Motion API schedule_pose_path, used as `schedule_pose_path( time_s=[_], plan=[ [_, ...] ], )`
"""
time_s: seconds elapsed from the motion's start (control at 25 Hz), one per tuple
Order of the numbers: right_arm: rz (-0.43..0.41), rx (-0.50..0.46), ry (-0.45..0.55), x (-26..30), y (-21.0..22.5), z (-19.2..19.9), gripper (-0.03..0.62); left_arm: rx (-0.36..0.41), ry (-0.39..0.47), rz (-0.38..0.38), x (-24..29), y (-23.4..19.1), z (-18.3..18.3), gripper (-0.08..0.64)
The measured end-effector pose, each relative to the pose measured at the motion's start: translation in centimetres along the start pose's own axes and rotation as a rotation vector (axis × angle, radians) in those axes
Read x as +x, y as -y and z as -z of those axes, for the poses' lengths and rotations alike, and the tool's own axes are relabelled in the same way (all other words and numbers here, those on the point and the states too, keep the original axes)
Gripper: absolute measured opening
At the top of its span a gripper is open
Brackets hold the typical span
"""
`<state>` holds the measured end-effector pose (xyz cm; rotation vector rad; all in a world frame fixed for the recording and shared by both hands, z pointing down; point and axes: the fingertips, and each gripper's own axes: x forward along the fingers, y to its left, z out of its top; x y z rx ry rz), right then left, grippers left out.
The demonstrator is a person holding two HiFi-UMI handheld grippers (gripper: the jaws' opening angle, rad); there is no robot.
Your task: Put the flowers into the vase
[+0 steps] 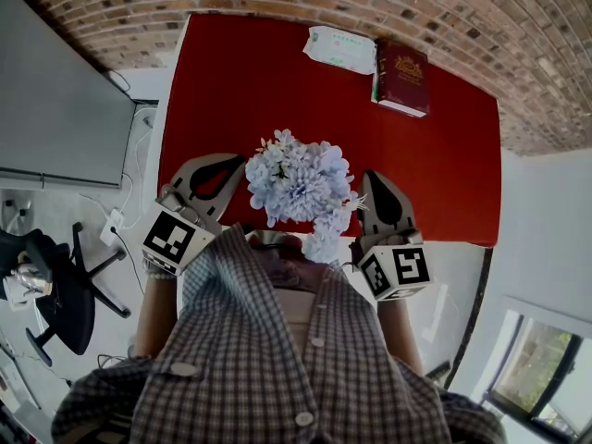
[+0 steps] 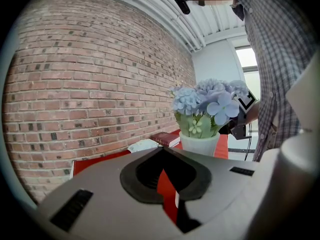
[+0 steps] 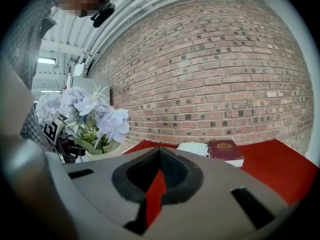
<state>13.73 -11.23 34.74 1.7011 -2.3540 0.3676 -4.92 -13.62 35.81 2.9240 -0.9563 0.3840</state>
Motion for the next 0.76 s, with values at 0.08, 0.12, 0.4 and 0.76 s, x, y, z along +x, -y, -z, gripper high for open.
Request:
schedule_pose_path(
  time_s=[0.08,0.12,0.4,0.76],
  plan=[
    [-0.001,0.001,-0.002,0.01,-0.01,0.06,0.006,0.0,-0.001,0.0,0.02,0.03,0.04,0.008],
    [-0.002,0.001,-0.003,0.02,-0.03,0.08,0.006,0.0,-0.002,0.0,0.02,0.04,0.06,0.008],
    [-0.012,-0.001,-0.013,0.05,-0.2,0.33,0.006,0.004,-0.008,-0.002,-0.03,0.06,0.31,0.008],
    [-0.022,-0.007,-0.022,0.18,-0.47,0.56,0.006,0.006,-0.016,0.003,0.05,0.15,0.57,0.008]
  ],
)
